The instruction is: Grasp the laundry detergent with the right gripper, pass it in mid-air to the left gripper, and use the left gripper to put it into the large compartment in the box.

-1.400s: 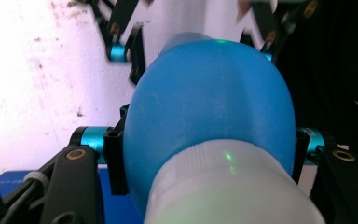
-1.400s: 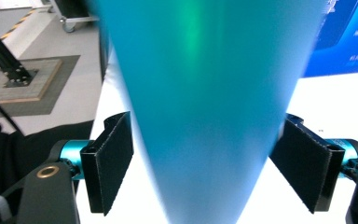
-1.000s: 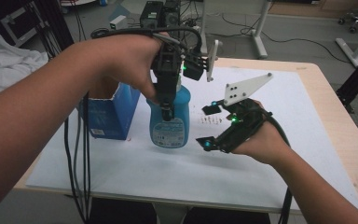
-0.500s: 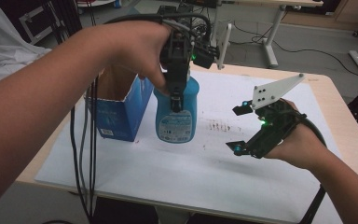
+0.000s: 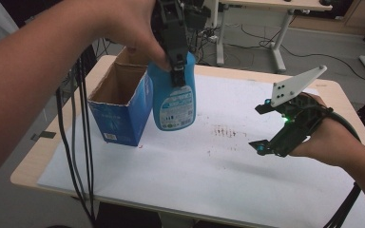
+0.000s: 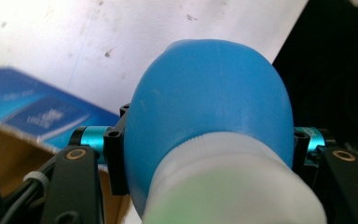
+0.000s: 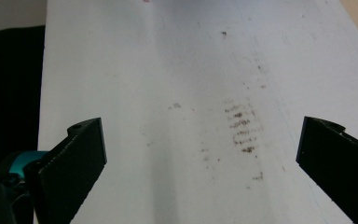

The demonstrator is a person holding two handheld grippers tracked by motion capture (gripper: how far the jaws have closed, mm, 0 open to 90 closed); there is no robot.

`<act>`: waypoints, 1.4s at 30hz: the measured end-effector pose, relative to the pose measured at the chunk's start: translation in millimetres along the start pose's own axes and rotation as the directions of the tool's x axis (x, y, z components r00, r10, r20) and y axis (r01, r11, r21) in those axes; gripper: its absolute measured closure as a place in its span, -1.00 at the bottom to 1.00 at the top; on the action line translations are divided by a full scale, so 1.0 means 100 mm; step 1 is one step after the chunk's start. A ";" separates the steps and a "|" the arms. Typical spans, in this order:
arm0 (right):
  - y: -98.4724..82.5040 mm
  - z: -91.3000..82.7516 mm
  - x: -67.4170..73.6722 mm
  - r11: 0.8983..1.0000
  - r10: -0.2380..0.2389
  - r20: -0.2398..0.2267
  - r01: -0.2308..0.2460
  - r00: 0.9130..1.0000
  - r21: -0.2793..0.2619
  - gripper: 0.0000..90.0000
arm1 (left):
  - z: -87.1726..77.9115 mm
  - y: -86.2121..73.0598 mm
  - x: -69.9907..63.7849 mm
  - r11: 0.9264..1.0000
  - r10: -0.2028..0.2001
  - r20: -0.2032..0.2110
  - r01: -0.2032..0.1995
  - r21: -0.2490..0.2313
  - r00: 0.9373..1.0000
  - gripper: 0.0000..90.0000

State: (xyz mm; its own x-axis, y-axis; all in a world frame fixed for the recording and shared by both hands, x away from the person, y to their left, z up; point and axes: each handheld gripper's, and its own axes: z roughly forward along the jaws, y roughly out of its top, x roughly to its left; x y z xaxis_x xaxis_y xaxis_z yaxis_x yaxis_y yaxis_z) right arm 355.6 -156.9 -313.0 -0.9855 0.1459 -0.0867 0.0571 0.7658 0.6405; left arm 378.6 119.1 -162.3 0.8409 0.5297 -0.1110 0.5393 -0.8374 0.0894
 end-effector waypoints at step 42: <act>0.00 0.06 -0.13 0.994 -0.009 0.010 0.008 1.000 0.106 -0.98 | 0.12 -0.88 1.19 0.881 -0.471 -0.117 0.474 0.001 0.875 -0.16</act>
State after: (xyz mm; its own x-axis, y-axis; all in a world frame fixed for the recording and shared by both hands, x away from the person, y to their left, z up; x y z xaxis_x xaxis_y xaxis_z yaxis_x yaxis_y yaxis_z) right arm 369.2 -155.3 -316.8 -0.9843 0.1452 -0.1007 0.0655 0.8290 0.5554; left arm 430.5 254.4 -195.5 0.4870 0.8731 -0.0231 0.8734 -0.4864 0.0250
